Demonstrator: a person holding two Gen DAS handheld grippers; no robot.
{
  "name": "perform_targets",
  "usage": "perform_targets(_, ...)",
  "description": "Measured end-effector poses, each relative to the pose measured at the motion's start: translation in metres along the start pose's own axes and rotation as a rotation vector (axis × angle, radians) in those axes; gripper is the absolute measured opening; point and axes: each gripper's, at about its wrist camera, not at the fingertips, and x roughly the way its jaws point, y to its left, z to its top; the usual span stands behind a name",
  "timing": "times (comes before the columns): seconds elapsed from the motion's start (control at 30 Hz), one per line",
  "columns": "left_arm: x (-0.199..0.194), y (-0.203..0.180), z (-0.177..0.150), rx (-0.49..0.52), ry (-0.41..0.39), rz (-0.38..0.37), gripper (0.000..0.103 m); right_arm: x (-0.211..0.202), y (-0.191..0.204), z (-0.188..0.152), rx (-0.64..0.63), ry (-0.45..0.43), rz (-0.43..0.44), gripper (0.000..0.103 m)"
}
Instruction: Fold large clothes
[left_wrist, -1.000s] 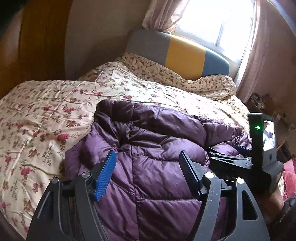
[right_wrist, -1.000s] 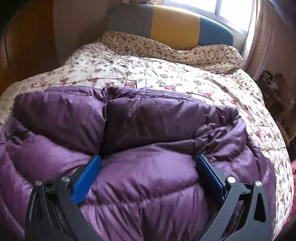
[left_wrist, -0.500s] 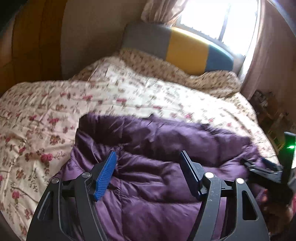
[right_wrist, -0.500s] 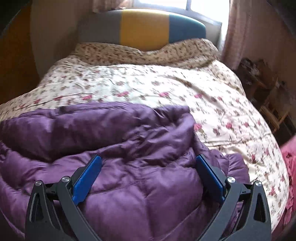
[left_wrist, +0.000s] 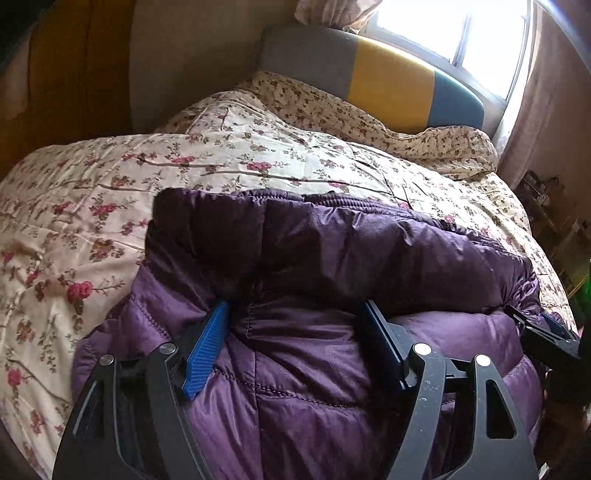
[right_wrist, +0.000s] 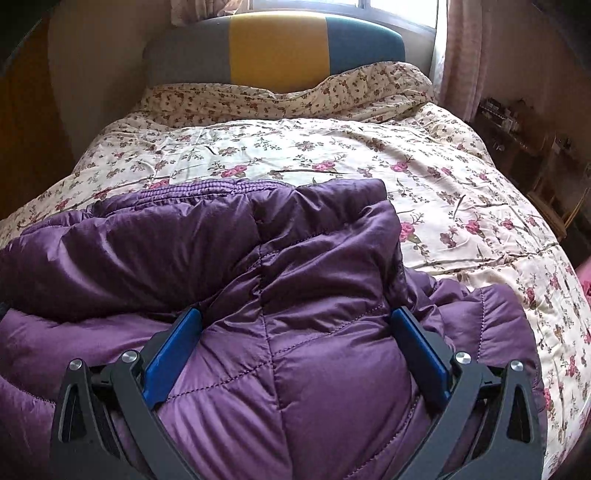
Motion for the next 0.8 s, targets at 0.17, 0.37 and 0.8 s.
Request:
perform_targets(0.17, -0.023, -0.001, -0.002, 0.016, -0.037, 0.000, 0.073, -0.002, 0.004, 0.002, -0.020, 0.012, -0.023, 0.101)
perform_targets(0.37, -0.051, 0.009, -0.012, 0.007, -0.069, -0.012, 0.073, -0.038, 0.022, 0.006, -0.047, -0.032, -0.020, 0.101)
perform_targets(0.8, -0.100, 0.063, -0.051, -0.084, -0.093, 0.033, 0.073, -0.074, 0.112, -0.030, -0.221, -0.054, 0.117, 0.061)
